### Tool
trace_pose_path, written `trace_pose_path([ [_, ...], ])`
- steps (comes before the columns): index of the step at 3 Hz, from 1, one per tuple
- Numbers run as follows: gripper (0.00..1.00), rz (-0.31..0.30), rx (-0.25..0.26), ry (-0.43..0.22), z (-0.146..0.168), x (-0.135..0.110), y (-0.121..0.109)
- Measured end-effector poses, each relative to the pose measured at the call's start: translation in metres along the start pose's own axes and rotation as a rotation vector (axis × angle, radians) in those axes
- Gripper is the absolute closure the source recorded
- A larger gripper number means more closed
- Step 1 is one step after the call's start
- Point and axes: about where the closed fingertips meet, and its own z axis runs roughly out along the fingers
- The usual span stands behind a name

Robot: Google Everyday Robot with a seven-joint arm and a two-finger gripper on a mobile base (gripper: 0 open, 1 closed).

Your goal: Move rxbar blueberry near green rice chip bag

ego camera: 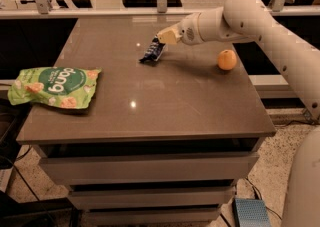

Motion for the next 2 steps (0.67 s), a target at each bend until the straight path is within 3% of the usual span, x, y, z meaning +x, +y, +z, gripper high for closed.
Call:
trace_pose_path([
  [1, 1.00, -0.002, -0.117, -0.006, 0.000, 0.011, 0.044],
  [2, 1.00, -0.023, -0.240, -0.058, 0.003, 0.000, 0.087],
])
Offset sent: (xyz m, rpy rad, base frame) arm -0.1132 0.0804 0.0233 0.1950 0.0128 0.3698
